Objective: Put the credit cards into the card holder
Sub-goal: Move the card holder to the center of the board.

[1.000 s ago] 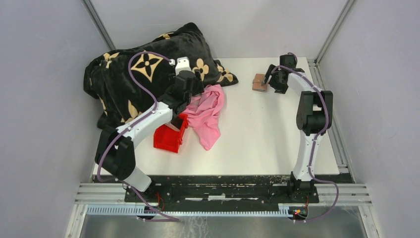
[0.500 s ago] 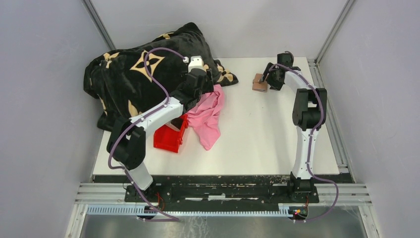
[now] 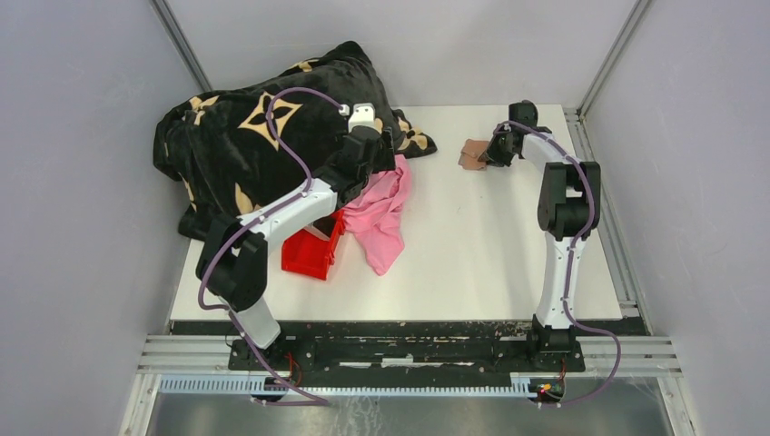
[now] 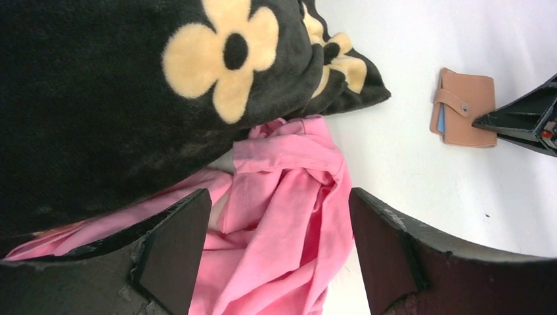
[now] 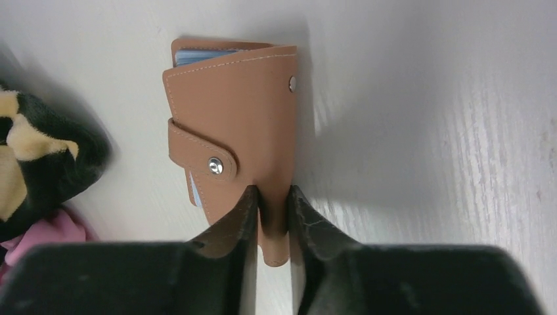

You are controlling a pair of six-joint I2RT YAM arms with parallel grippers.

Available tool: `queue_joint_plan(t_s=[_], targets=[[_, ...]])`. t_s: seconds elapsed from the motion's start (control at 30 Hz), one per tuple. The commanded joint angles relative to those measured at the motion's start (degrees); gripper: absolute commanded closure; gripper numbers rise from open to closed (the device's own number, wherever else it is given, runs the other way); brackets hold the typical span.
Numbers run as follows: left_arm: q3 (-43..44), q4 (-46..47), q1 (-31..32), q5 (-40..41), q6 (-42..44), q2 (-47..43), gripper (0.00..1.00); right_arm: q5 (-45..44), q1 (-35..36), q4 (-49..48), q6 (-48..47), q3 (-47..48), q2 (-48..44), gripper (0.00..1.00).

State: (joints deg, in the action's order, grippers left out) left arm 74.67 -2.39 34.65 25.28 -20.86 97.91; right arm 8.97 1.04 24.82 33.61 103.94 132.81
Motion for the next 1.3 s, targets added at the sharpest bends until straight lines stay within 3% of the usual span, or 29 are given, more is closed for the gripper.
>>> queue_joint_plan(t_s=[0.0, 0.23, 0.5, 0.67, 1.0, 1.27], targets=[[1.44, 2.7, 0.59, -2.83, 1.62, 0.62, 0.15, 3.63, 0.83, 2.3, -1.01, -4.33, -2.5, 0.83], [0.98, 1.31, 0.59, -10.04, 0.86, 0.3, 0.13, 12.48, 1.25, -1.62, -0.97, -9.54, -9.47, 0.99], [-0.72, 0.64, 0.6, -23.46, -0.85, 0.19, 0.13, 18.15, 4.61, -4.69, 0.53, -19.38, -19.47, 0.99], [-2.66, 1.09, 0.81, -29.73, -3.53, 0.48, 0.13, 17.33, 8.79, -3.16, -0.56, -24.87, -24.43, 0.99], [-4.19, -0.6, 4.26, -33.77, -4.79, 2.94, 0.13, 16.0, 15.87, -6.63, 0.99, -36.23, -29.55, 0.99], [-3.11, -6.13, 8.1, -30.83, -5.09, 5.82, 0.16, 16.01, 17.22, -7.45, 3.29, -36.21, -30.56, 0.99]])
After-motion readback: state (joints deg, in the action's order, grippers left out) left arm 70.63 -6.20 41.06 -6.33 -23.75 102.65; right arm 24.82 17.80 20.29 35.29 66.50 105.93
